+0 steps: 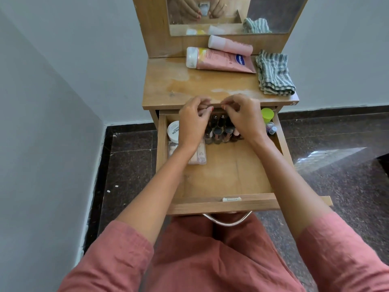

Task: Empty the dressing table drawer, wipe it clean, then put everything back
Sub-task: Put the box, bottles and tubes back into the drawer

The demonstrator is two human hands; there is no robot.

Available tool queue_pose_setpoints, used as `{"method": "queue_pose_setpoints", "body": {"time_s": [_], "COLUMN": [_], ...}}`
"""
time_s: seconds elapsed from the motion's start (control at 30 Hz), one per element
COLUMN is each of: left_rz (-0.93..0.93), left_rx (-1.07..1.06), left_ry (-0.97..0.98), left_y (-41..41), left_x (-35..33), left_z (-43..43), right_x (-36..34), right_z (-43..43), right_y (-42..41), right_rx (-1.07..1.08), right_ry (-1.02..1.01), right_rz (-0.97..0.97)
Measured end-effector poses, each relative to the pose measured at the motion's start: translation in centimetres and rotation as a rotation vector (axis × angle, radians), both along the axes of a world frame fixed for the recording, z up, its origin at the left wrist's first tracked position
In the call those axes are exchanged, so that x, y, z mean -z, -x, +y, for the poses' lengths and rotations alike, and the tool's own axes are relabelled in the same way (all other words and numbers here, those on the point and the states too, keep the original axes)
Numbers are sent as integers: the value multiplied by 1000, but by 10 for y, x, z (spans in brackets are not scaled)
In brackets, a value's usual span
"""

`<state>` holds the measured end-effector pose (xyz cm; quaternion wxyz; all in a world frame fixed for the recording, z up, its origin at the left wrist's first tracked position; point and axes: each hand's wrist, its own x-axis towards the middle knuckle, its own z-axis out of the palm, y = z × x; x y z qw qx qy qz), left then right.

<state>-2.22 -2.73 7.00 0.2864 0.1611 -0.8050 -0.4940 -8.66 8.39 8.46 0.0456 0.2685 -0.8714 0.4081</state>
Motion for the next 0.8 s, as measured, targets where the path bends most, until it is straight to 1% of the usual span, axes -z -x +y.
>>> {"method": "queue_pose_setpoints", "body": {"time_s": [0.13, 0.27, 0.37, 0.43, 0.53, 0.67, 0.8], "left_rz": [36, -1, -49, -73, -122, -214, -250], "left_rx": [-31, -64, -92, -98, -59, 12, 71], "left_ry": [26, 5, 66, 68, 52, 11, 28], "left_y": [24, 53, 73, 85, 97, 107, 110], "left_x": [-21, -31, -31, -29, -27, -26, -27], "left_z": [-20, -47, -66, -78, -92, -101, -104], "right_x": [-18, -26, -32, -35, -38, -36, -34], "right_z": [-12, -26, -34, -38, -43, -44, -44], "right_y": [28, 67, 93, 109, 126, 139, 148], "right_rx": [18, 37, 67, 95, 107, 54, 44], "right_ry": [74, 42, 2, -28, -75, -140, -172], "right_rz": [33, 62, 101, 111, 112, 78, 88]}}
